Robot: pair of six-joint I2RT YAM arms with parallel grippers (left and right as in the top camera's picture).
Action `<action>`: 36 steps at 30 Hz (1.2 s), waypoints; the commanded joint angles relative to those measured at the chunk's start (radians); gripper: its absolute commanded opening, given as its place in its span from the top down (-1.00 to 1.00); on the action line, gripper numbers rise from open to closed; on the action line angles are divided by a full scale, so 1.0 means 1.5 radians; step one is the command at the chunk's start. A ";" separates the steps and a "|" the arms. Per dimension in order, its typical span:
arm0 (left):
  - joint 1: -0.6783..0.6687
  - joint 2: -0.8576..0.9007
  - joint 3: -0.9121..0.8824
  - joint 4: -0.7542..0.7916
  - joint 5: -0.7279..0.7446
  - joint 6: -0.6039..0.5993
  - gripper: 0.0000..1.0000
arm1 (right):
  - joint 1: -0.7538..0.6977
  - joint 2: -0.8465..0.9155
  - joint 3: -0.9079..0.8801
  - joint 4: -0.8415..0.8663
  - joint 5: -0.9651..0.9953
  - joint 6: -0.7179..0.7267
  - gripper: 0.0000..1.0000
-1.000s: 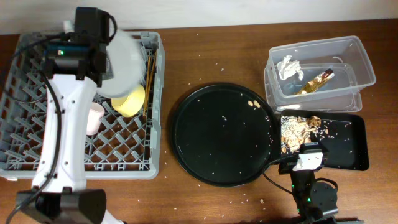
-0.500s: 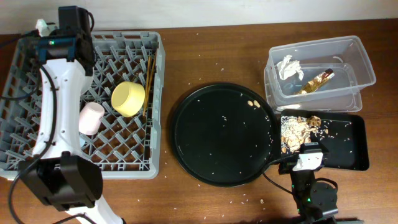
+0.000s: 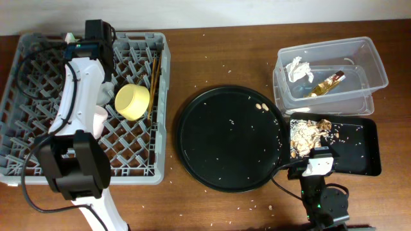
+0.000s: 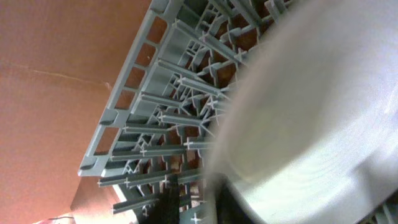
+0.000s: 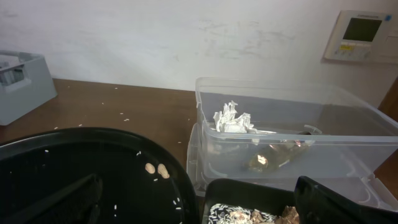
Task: Sort waste into correct bins and load items into the dishwasher rack
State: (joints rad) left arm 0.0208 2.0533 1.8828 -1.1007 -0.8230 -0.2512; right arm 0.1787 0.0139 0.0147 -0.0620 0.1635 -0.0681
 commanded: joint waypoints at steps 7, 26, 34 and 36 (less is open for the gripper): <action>-0.108 -0.267 0.045 -0.141 0.261 -0.001 -0.99 | -0.002 -0.004 -0.006 -0.001 -0.001 -0.002 -0.97; -0.187 -0.630 -0.340 0.271 0.413 0.045 -0.99 | -0.002 -0.004 -0.006 -0.001 -0.001 -0.002 -0.97; -0.168 -1.052 -1.031 0.771 0.432 0.044 -0.99 | -0.002 -0.004 -0.006 -0.001 -0.002 -0.002 -0.97; -0.155 -1.144 -1.109 0.773 0.434 0.044 -0.99 | -0.002 -0.004 -0.006 -0.001 -0.001 -0.002 -0.97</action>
State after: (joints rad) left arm -0.2386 0.4969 0.3656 0.0471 -0.1852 -0.2005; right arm 0.1787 0.0128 0.0147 -0.0616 0.1631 -0.0677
